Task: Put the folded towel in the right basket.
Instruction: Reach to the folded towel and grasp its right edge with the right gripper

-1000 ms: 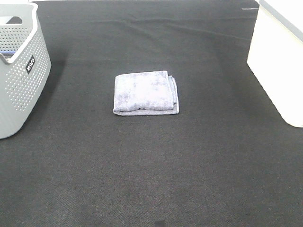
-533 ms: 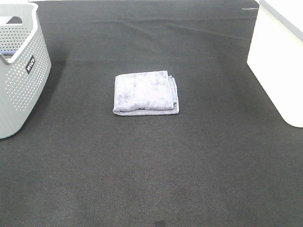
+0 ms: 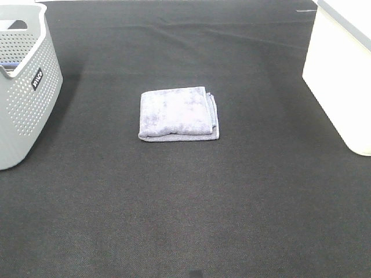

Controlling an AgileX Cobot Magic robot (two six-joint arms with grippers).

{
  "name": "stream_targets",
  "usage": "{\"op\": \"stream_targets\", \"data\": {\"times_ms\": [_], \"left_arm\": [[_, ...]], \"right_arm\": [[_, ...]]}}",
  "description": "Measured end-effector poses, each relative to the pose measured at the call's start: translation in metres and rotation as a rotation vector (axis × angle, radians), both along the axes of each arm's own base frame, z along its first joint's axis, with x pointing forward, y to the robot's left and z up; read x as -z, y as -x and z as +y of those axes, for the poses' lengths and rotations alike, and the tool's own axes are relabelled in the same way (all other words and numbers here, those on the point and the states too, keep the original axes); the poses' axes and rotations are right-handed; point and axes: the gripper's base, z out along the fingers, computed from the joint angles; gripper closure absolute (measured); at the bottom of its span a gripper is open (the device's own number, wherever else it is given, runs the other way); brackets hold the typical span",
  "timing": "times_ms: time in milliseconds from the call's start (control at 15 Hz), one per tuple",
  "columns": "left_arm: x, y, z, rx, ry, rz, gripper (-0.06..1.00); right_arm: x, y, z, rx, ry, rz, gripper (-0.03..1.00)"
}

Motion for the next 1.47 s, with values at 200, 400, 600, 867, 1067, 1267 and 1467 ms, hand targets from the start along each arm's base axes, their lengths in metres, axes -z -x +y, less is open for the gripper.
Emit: {"op": "stream_targets", "data": {"times_ms": [200, 400, 600, 867, 1067, 1267, 1467], "left_arm": [[0.000, 0.000, 0.000, 0.000, 0.000, 0.000, -0.03], [0.000, 0.000, 0.000, 0.000, 0.000, 0.000, -0.03], [0.000, 0.000, 0.000, 0.000, 0.000, 0.000, -0.03], [0.000, 0.000, 0.000, 0.000, 0.000, 0.000, -0.03], [0.000, 0.000, 0.000, 0.000, 0.000, 0.000, -0.03], [0.000, 0.000, 0.000, 0.000, 0.000, 0.000, -0.03], [0.000, 0.000, 0.000, 0.000, 0.000, 0.000, -0.03]], "right_arm": [[-0.017, -0.055, -0.001, -0.002, -0.015, 0.112, 0.25], [-0.020, -0.119, -0.002, -0.006, -0.017, 0.236, 0.25], [-0.011, -0.166, -0.002, -0.033, -0.009, 0.335, 0.25], [0.005, -0.246, 0.009, -0.162, -0.054, 0.521, 0.25], [0.020, -0.293, 0.053, -0.309, -0.029, 0.572, 0.25], [0.040, -0.323, 0.092, -0.391, -0.086, 0.610, 0.25], [0.077, -0.347, 0.107, -0.416, -0.198, 0.705, 0.25]]}}
